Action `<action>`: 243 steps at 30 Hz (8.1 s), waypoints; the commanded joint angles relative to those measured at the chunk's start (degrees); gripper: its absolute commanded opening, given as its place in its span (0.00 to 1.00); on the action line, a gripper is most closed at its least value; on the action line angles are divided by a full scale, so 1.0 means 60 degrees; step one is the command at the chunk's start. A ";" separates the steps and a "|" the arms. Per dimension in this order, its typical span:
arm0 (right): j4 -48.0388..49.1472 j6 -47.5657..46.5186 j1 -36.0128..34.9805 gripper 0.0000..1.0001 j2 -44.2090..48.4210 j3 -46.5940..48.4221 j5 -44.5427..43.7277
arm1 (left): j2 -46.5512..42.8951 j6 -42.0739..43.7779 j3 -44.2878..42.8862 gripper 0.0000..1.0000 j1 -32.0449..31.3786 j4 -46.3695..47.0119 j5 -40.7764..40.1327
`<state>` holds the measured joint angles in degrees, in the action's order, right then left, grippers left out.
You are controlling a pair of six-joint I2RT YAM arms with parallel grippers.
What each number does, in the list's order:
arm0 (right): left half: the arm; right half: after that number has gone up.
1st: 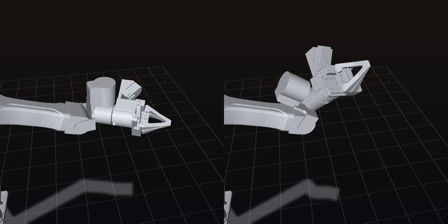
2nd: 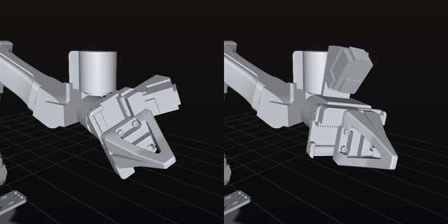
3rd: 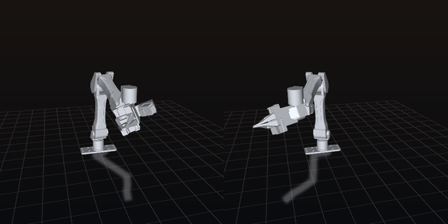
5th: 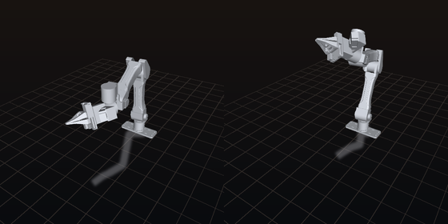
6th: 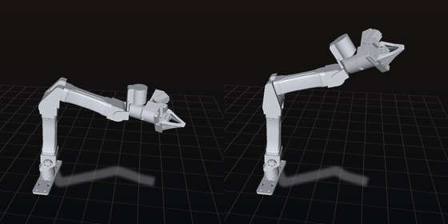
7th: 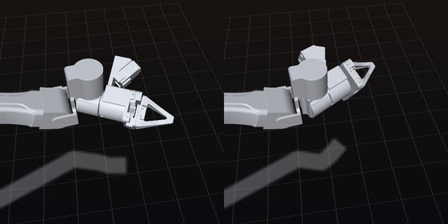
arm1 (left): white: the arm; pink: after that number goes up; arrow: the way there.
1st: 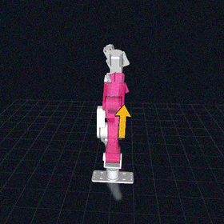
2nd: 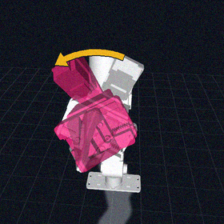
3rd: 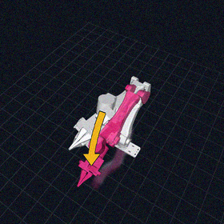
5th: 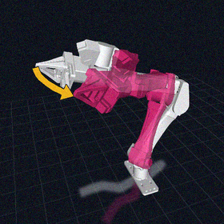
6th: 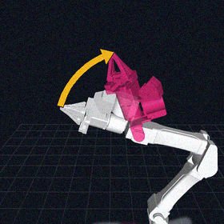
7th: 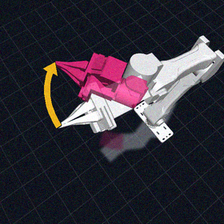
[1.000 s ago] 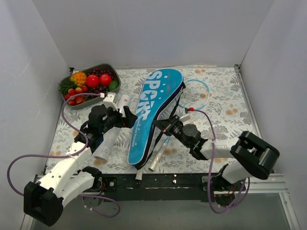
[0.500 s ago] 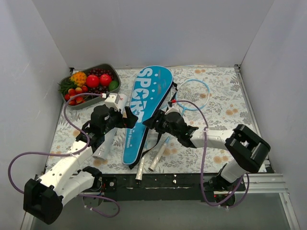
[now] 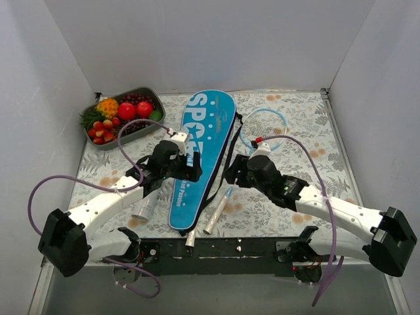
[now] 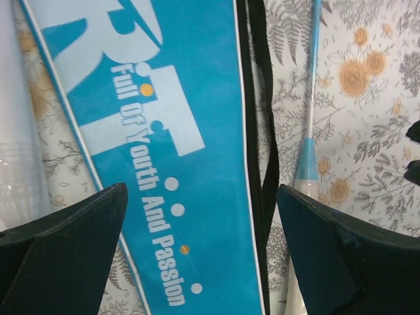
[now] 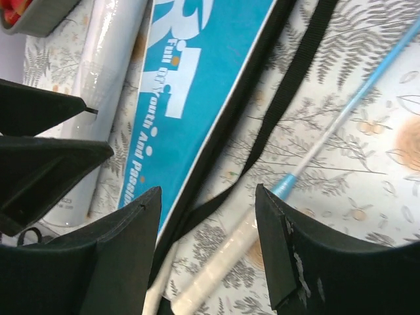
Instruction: Pack up the badminton gear
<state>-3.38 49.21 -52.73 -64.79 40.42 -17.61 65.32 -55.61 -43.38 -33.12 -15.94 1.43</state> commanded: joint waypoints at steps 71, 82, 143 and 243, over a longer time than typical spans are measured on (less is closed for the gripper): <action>-0.1766 -0.1141 -0.0001 0.52 0.2874 -0.2255 0.0019 | 0.3293 -0.0882 -0.1516 0.83 -0.4294 -0.1884 -0.4926; -0.1752 -0.1141 -0.0001 0.51 0.2948 -0.2343 0.0019 | 0.3483 -0.0824 -0.1340 0.74 -0.4162 -0.1664 -0.4868; -0.2176 -0.3250 0.1609 0.59 -0.0551 0.1435 0.0400 | 0.0745 -0.0678 -0.2334 0.00 -0.0618 -0.1928 -0.3199; -0.4548 -0.2356 0.0542 0.01 -0.3061 0.3150 -0.1341 | 0.0246 -0.1775 -0.3112 0.00 0.4378 0.0006 0.1490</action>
<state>-27.73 36.23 -48.40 -88.27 59.72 -22.57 67.79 -65.69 -61.23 -6.37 -19.29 12.03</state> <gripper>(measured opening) 0.043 0.032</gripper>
